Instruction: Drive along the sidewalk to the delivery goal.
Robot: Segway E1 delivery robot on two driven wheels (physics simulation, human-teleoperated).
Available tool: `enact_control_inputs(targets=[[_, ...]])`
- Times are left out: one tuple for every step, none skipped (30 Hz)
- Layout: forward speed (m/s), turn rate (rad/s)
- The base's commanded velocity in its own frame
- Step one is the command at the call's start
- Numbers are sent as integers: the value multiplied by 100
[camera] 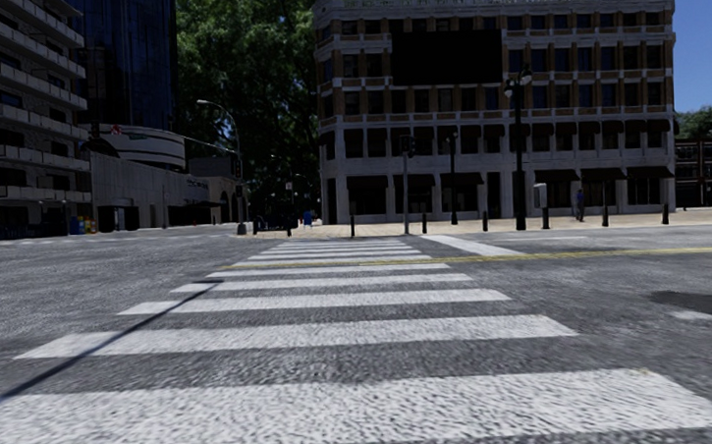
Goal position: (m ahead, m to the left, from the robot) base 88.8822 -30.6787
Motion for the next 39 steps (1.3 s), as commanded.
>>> enact_control_inputs(targets=[[127,0],[127,0],[127,0],[127,0],[127,0],[127,0],[127,0],[127,0],[127,0],[127,0],[127,0],[127,0],[127,0],[127,0],[127,0],[127,0],[127,0],[127,0],[127,0],[127,0],[127,0],[154,0],[154,0],[200,0],[200,0],[200,0],[200,0],[200,0],[200,0],[200,0],[200,0],[200,0],[200,0],[200,0],[200,0],[200,0],[200,0],[200,0],[200,0]])
